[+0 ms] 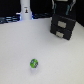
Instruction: Open the kcup holder, insert the kcup into the holder, and close the kcup holder
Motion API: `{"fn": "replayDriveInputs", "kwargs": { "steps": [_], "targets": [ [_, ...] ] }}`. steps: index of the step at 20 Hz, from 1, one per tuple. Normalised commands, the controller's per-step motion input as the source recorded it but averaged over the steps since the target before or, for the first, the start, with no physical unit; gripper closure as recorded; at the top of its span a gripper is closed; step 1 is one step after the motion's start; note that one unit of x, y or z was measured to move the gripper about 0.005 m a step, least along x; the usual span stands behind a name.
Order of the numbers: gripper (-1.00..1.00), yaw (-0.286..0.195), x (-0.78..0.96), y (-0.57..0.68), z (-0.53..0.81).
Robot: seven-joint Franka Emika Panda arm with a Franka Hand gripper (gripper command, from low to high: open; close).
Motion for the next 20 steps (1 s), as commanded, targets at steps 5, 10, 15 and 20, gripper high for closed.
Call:
{"fn": "replayDriveInputs", "kwargs": {
  "steps": [5,10,15,20],
  "targets": [
    [-1.0,-0.162,-0.03,0.59,-0.22],
    [-1.0,-0.158,-0.04,0.52,-0.25],
    [-1.0,-0.147,-0.1,0.38,-0.3],
    [-1.0,-0.118,-0.22,0.22,-0.38]
  ]
}}
